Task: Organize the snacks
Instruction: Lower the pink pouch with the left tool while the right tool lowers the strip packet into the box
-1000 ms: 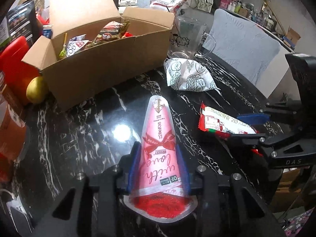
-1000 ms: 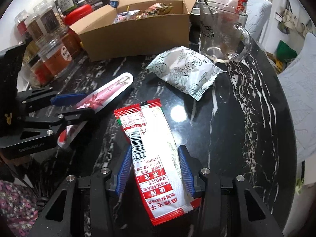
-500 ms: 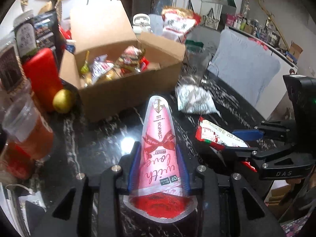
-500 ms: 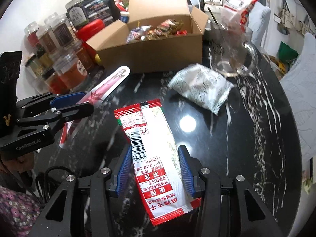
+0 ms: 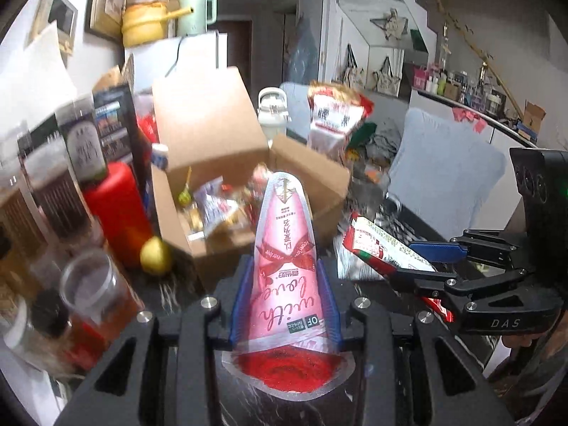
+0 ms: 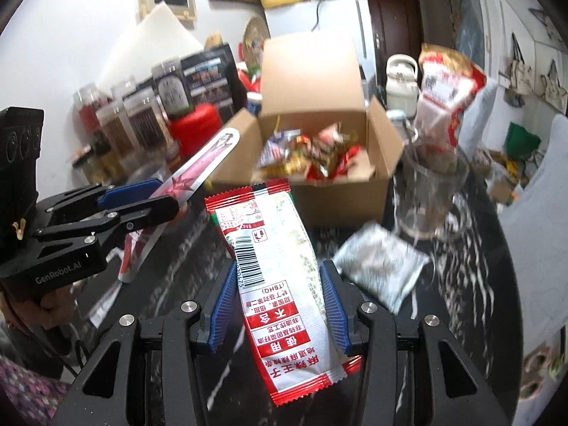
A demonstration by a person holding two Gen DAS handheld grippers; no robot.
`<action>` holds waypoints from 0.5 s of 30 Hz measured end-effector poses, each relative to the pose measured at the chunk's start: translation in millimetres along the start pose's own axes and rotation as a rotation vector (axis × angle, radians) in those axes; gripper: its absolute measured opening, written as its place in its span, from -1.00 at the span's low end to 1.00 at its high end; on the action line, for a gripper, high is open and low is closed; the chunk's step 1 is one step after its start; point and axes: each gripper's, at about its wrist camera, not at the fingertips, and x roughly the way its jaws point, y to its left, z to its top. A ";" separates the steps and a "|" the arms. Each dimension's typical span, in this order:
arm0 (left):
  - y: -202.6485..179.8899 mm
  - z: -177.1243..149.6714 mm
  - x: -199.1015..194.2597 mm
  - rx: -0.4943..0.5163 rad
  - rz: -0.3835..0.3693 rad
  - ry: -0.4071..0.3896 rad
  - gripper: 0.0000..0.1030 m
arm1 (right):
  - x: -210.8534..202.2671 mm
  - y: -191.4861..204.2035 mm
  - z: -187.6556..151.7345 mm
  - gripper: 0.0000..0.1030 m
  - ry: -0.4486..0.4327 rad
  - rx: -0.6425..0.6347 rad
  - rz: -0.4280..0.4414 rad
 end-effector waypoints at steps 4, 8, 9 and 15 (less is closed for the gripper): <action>3.6 17.6 -1.5 0.005 0.006 -0.044 -0.31 | -5.4 5.1 17.9 -0.10 -0.041 -0.031 -0.013; 9.7 34.9 2.9 0.005 0.007 -0.079 -0.31 | -8.4 4.4 39.4 -0.10 -0.081 -0.056 -0.022; 11.9 39.4 4.3 0.005 0.010 -0.087 -0.31 | -8.3 4.1 43.9 -0.10 -0.088 -0.060 -0.027; 28.1 70.1 13.4 0.004 0.043 -0.139 -0.31 | -3.5 1.1 75.9 -0.10 -0.134 -0.088 -0.041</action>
